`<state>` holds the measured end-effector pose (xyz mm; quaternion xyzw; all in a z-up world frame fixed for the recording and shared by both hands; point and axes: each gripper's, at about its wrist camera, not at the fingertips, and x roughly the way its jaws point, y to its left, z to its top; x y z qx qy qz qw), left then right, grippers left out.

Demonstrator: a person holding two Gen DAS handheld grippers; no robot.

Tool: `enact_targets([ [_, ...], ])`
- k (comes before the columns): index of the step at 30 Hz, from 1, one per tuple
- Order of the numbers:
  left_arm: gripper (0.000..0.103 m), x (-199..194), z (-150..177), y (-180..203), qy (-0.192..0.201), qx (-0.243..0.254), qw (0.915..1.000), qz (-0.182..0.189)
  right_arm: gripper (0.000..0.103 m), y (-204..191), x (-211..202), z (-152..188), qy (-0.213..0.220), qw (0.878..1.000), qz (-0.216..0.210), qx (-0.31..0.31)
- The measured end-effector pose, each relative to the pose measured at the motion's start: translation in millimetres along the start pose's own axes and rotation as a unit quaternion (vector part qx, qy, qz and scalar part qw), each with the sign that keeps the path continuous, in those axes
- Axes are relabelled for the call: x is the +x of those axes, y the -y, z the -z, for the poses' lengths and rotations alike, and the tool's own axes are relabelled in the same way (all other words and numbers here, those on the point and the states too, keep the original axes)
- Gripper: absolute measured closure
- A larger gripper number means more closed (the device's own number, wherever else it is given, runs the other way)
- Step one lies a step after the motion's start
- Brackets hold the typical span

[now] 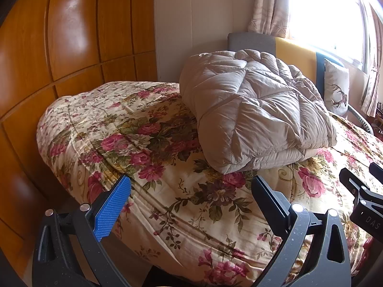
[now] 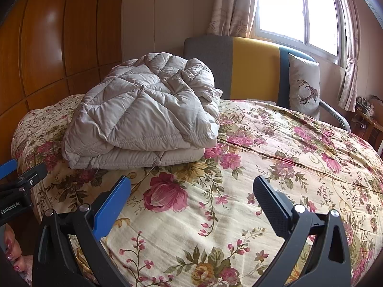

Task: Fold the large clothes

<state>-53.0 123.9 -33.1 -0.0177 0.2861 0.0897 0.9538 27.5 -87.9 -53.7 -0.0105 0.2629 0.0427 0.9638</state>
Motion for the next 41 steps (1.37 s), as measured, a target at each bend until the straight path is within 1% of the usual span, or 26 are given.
enact_targets([
  [15, 0.004, -1.6, 1.3, 0.6, -0.001, -0.003, 1.0, 0.009, 0.002, 0.4, 0.1, -0.2, -0.004, 1.0, -0.001, 0.004],
  [33, 0.004, 1.4, 3.2, 3.4, -0.012, 0.004, 0.9999, 0.004, 0.002, 3.6, 5.4, 1.3, -0.015, 1.0, -0.003, 0.011],
  [37, 0.004, 8.5, 3.1, 2.9, -0.031, 0.005, 0.9995, 0.003, 0.002, 18.6, 12.5, -1.2, -0.022, 0.999, 0.015, 0.025],
  [39, 0.004, 11.2, 4.1, 2.6, -0.04, 0.004, 0.9992, 0.002, 0.002, 36.0, 19.1, -4.6, -0.031, 0.998, 0.038, 0.043],
  [41, 0.004, 14.4, 4.3, 1.2, -0.048, 0.001, 0.9989, 0.0, 0.002, 61.7, 30.1, -10.5, -0.047, 0.995, 0.064, 0.06],
])
